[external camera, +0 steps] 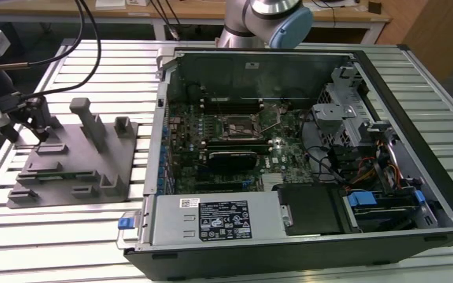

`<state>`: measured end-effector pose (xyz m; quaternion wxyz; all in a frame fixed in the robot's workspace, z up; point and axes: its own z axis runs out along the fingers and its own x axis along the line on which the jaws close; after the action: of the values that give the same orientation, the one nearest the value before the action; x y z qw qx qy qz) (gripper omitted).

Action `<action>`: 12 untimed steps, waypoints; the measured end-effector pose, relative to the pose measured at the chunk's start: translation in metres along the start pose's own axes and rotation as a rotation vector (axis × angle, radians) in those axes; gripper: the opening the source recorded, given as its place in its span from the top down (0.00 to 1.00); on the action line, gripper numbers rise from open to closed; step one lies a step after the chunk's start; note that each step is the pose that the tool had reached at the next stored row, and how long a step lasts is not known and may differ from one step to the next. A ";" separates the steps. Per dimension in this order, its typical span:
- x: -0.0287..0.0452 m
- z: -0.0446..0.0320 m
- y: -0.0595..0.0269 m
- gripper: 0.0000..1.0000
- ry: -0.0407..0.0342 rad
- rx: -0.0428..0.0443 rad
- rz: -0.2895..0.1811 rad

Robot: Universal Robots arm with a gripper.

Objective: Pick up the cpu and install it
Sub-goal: 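Pick up the cpu and move it towards the insertion slot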

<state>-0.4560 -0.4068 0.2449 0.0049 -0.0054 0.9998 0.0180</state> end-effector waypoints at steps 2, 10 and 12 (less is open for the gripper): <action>0.0000 -0.0004 0.0000 0.46 -0.0001 0.0000 0.000; 0.0000 -0.0022 0.0001 0.46 0.0000 0.0000 0.000; 0.0000 -0.0027 0.0001 0.46 -0.0001 0.0000 0.000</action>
<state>-0.4560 -0.4068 0.2476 0.0049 -0.0054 0.9998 0.0180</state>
